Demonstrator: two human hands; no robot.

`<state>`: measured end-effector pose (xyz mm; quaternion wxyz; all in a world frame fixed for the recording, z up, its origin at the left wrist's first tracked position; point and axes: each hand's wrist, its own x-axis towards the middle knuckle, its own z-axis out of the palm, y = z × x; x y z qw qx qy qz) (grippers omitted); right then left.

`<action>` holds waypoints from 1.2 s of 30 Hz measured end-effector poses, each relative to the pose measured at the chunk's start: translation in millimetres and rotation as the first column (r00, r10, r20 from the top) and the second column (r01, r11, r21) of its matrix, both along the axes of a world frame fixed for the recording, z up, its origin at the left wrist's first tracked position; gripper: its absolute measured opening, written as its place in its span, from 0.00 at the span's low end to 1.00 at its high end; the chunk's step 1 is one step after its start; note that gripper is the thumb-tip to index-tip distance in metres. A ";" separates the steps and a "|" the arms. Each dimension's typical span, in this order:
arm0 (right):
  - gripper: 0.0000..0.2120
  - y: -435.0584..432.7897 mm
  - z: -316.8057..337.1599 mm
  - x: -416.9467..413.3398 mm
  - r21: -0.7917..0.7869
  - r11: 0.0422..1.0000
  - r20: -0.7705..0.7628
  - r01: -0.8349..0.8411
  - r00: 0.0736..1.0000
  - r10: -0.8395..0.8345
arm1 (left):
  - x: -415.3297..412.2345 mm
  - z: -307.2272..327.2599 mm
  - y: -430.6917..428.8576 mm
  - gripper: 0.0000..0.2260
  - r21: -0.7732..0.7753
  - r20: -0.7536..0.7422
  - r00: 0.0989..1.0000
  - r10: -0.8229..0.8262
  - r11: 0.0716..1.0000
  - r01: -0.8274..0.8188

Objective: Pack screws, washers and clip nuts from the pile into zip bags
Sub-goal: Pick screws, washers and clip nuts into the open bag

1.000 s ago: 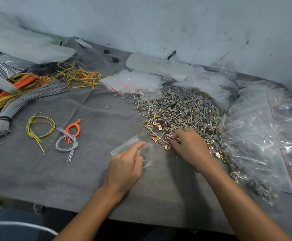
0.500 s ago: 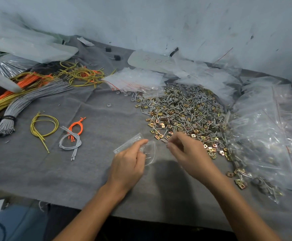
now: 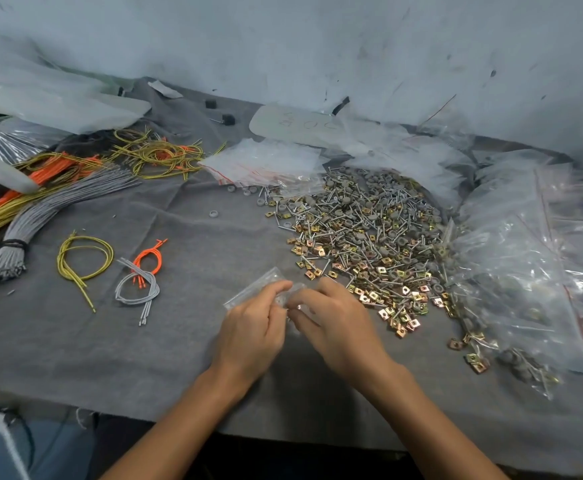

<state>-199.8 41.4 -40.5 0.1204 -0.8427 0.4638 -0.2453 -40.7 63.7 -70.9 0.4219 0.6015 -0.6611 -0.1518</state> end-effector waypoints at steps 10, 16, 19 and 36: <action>0.05 -20.6 -0.1 -55.1 0.071 0.987 0.071 0.145 0.986 -0.150 | -0.9 -2.5 -2.3 0.22 0.013 -0.080 0.996 0.040 0.999 -0.039; 0.06 -44.1 -3.4 -85.1 0.125 0.958 -0.092 0.257 0.965 -0.247 | -1.0 -3.2 -2.6 0.22 0.012 -0.100 0.994 0.034 0.999 -0.033; 0.09 -54.6 -2.2 -80.5 0.149 0.964 -0.158 0.220 0.968 -0.196 | -1.0 -3.2 -2.4 0.22 0.017 -0.099 0.994 0.036 0.999 -0.035; 0.01 -45.1 10.4 -64.8 0.128 0.981 -0.072 0.145 0.988 -0.137 | -2.0 1.7 -2.2 0.18 0.047 -0.128 0.990 0.052 0.998 -0.047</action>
